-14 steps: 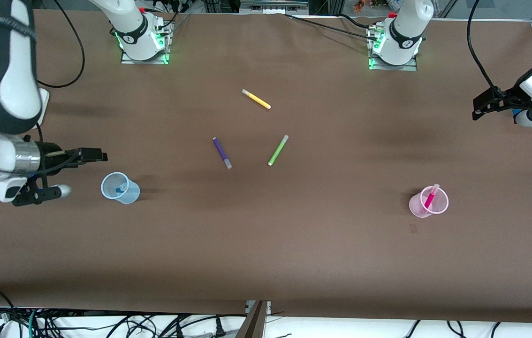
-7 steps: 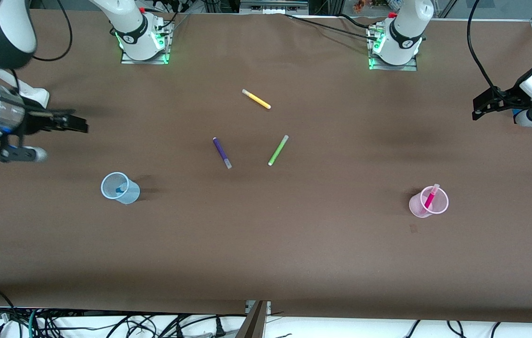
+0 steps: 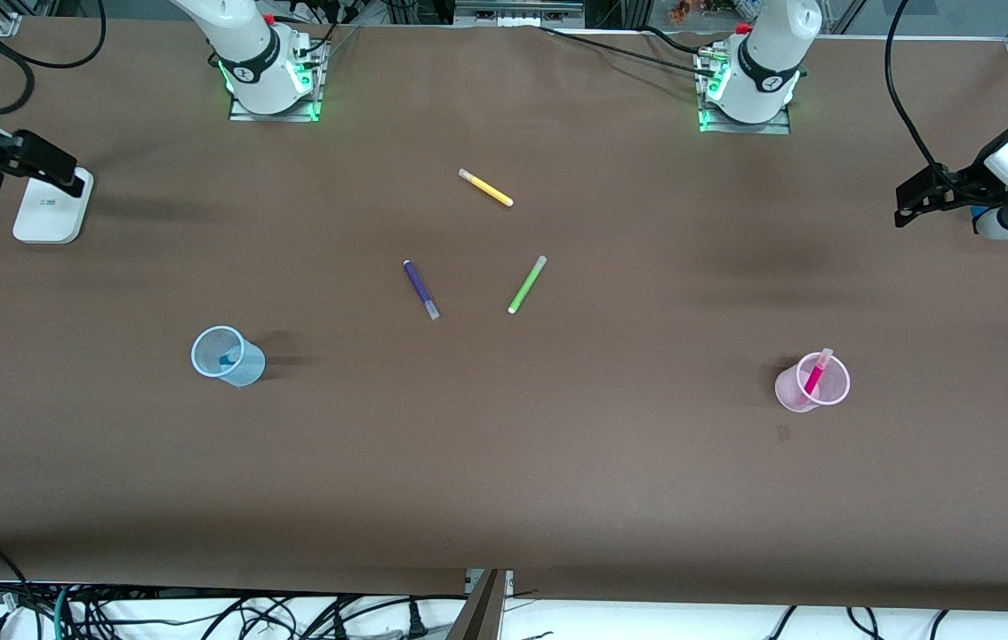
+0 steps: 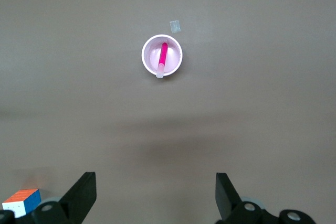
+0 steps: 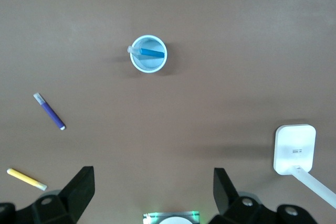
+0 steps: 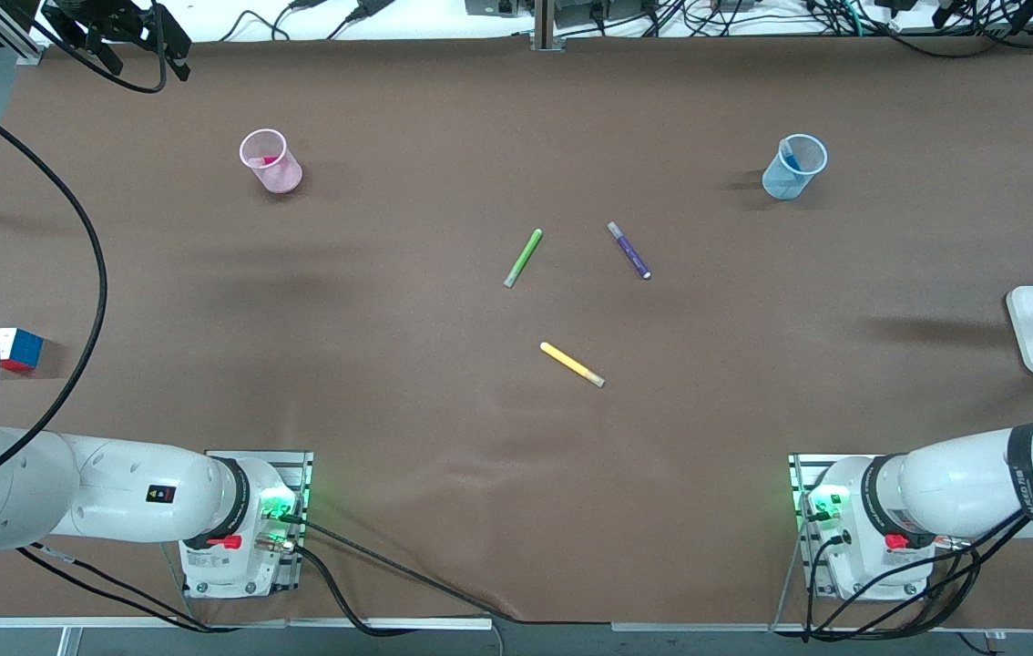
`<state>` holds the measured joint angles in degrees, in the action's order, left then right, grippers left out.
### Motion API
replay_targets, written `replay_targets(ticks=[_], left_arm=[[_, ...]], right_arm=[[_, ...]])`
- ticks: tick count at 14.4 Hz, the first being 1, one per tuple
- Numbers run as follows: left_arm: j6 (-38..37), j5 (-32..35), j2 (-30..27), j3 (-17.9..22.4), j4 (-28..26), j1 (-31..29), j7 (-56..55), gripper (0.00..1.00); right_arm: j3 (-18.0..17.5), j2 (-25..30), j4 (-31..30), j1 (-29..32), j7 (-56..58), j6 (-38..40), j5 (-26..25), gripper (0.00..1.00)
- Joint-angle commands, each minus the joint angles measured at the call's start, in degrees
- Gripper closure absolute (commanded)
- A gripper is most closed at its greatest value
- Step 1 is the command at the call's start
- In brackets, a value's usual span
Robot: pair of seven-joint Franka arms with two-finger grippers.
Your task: Place pink and blue markers in matching cups
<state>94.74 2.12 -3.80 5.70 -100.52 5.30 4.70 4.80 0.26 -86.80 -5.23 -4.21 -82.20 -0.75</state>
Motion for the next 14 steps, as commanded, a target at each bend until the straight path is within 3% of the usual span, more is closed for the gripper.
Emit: replay_targets(ticks=[1, 6, 14], left_arm=[[-1.2, -0.4, 0.8, 0.2, 1.6, 0.3, -0.2, 0.0], [-1.2, -0.4, 0.7, 0.2, 1.6, 0.3, -0.1, 0.0], [-1.3, -0.4, 0.7, 0.3, 1.6, 0.3, -0.1, 0.0]], right_arm=[[-0.4, 0.4, -1.2, 0.6, 2.0, 1.2, -1.4, 0.0], [-0.3, -2.4, 3.3, 0.5, 1.8, 5.6, -1.0, 0.0], [-0.3, -2.6, 3.4, 0.6, 1.8, 5.5, -1.0, 0.0]])
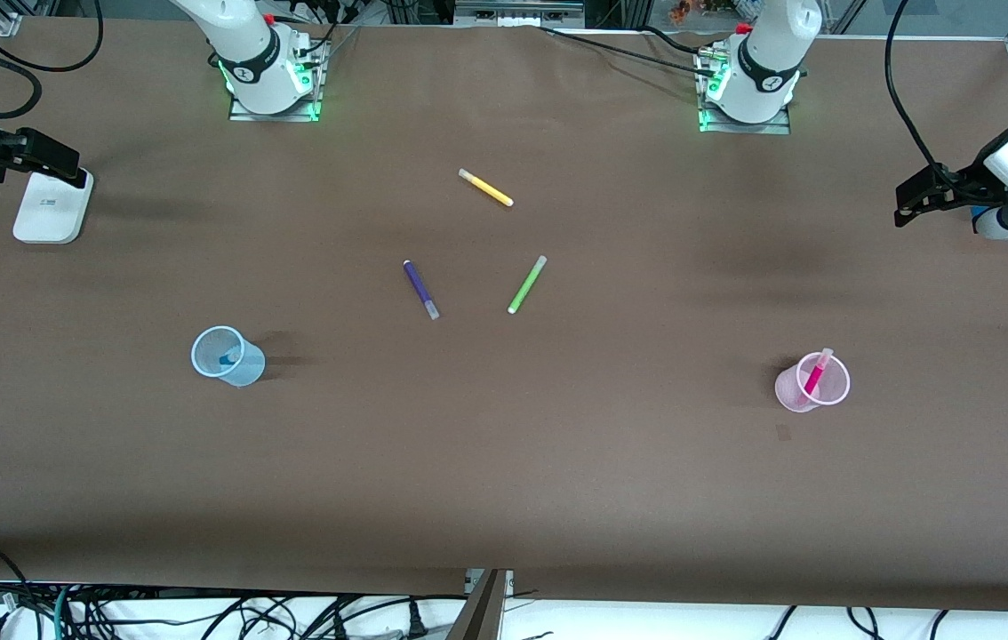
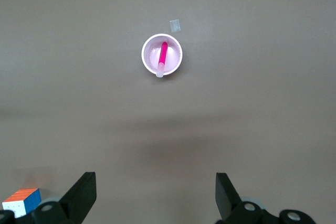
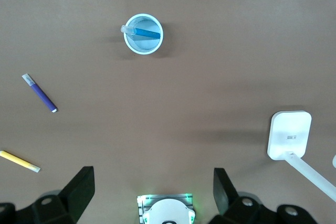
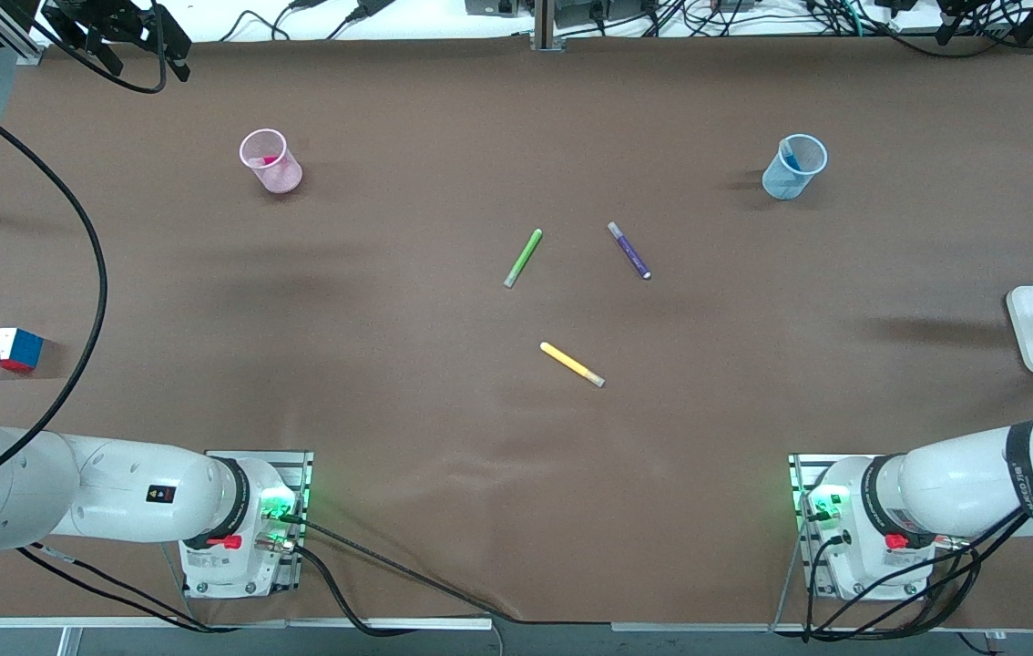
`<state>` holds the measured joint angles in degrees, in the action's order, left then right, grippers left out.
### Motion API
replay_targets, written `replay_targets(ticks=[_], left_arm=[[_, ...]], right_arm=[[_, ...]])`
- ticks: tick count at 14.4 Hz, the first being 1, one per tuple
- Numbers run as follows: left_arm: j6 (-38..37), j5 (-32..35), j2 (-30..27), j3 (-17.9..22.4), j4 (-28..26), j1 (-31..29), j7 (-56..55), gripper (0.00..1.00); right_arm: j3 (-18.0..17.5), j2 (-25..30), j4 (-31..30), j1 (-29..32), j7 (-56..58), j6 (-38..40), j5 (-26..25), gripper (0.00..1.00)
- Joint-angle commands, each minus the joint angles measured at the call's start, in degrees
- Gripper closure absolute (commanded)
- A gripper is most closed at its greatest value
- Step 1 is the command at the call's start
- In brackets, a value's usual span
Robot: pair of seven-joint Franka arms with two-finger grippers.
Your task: Place pink and blue markers in matching cups
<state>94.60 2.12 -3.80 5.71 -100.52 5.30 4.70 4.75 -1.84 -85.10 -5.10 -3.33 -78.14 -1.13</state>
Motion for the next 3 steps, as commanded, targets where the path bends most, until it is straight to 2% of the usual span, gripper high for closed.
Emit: replay_targets(ticks=[1, 3], left_arm=[[-1.2, -0.4, 0.7, 0.3, 1.6, 0.3, -0.2, 0.0], [-1.2, -0.4, 0.8, 0.3, 1.6, 0.3, -0.1, 0.0]], right_arm=[[-0.3, -0.5, 1.7, 0.4, 1.0, 1.4, -0.6, 0.0], [-0.3, -0.5, 1.7, 0.4, 1.0, 1.3, -0.6, 0.0]])
